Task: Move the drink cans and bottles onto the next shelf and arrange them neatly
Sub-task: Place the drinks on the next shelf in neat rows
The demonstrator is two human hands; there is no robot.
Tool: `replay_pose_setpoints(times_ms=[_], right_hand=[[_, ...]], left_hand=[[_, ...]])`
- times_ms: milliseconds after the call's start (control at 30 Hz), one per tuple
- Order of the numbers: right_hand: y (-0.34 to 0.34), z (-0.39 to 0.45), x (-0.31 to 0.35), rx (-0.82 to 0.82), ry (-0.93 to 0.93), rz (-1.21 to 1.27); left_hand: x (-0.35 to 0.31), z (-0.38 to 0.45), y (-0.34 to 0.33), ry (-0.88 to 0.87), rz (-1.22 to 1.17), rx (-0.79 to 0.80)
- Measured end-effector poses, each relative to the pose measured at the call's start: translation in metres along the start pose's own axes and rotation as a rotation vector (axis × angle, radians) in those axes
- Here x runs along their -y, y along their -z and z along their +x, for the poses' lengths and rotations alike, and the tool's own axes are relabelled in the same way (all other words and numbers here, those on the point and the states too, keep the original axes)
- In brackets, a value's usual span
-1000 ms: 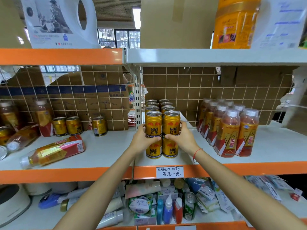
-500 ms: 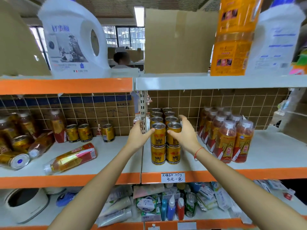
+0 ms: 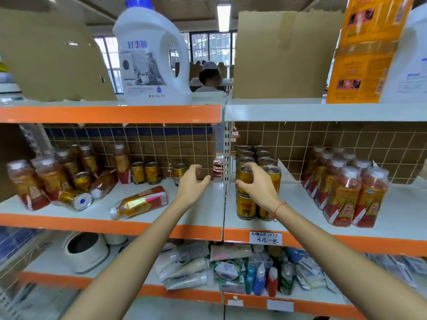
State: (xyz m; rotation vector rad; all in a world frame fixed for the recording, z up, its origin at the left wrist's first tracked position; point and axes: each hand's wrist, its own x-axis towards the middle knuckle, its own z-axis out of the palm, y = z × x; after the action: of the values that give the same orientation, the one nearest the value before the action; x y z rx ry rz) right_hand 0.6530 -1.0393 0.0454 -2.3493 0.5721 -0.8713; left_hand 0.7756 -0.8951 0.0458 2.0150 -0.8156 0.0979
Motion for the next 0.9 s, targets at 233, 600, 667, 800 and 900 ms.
replay_pose_setpoints(times_ms=[233,600,667,800,900], right_hand=[[-0.032,0.002,0.014,0.135,0.050,0.013],[-0.088,-0.014,0.047,0.360,0.160,0.109],[-0.096,-0.019,0.052,0.386,0.159,0.129],[-0.108,-0.022,0.064,0.411,0.159,0.128],[-0.116,-0.023,0.078,0.406,0.157,0.130]], left_hand=[[0.020,-0.023,0.034,0.090,0.055,-0.041],[0.063,-0.079,0.089,0.293,0.073,-0.177],[0.069,-0.083,0.096,0.328,0.064,-0.200],[0.077,-0.089,0.107,0.342,0.051,-0.224],[0.088,-0.090,0.120,0.339,0.069,-0.241]])
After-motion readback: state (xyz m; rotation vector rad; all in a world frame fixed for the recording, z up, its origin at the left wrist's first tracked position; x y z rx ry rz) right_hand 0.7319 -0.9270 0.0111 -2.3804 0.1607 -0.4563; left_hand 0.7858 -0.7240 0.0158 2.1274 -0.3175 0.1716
